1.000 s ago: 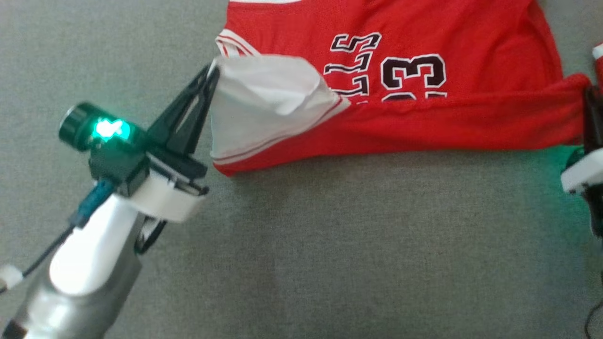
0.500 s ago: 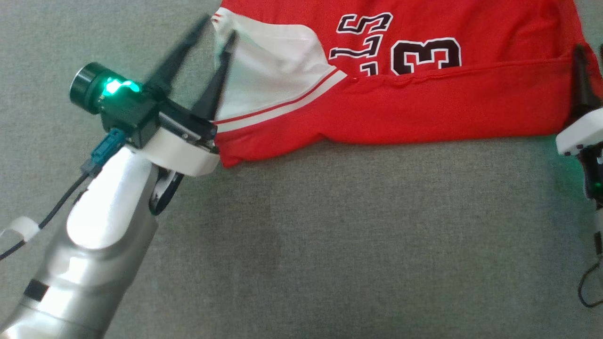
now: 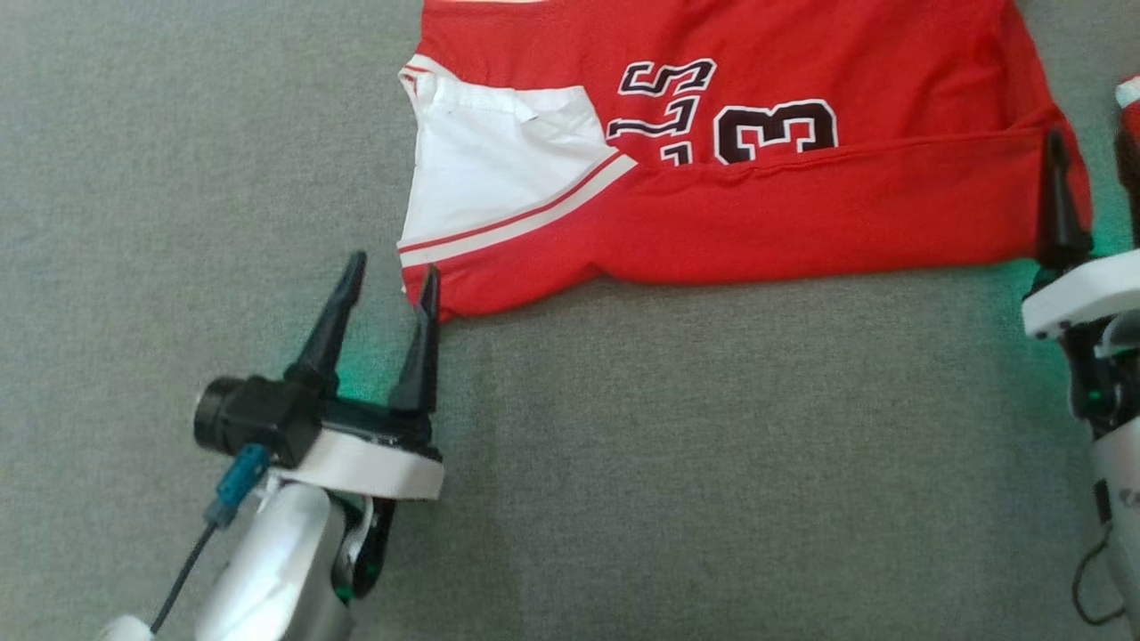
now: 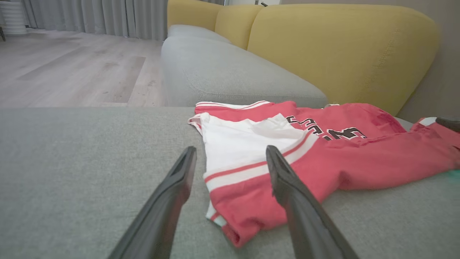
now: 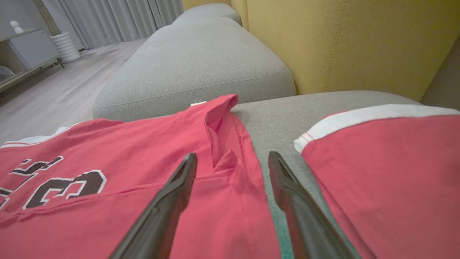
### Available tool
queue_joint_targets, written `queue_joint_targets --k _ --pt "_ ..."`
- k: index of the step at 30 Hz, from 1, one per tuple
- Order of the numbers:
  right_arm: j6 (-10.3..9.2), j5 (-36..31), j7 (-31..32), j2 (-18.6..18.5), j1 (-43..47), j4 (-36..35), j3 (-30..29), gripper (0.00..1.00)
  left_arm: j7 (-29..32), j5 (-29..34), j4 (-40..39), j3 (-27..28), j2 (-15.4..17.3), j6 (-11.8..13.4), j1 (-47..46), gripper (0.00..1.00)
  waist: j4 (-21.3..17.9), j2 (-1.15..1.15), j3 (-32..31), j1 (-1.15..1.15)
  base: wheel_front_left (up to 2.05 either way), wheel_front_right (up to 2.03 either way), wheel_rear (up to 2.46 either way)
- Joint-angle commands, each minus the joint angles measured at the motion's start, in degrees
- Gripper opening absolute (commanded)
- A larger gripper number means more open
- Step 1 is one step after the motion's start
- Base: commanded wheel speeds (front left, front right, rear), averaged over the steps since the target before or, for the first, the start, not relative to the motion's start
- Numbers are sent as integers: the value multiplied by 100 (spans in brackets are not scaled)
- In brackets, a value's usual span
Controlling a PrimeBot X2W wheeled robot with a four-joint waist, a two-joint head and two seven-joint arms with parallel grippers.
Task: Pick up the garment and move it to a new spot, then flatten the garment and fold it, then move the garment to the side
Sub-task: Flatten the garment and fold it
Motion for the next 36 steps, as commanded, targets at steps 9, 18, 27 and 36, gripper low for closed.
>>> queue_joint_targets --k 9,18,27,36 --pt "39 189 -154 -42 27 25 294 100 312 -11 676 122 77 12 -234 100 -152 0 6 1 0 0 0" --pt "39 363 -77 -31 13 313 359 100 542 -47 966 -140 117 -250 -339 0 -174 0 19 1 0 0 0" --pt "39 653 161 -145 216 620 474 100 384 -16 831 -197 211 -255 -316 0 -4 0 -35 1 0 0 0" --pt "39 941 262 -327 621 636 474 0 381 -3 569 -250 390 -204 -30 0 90 0 -260 1 0 0 0"
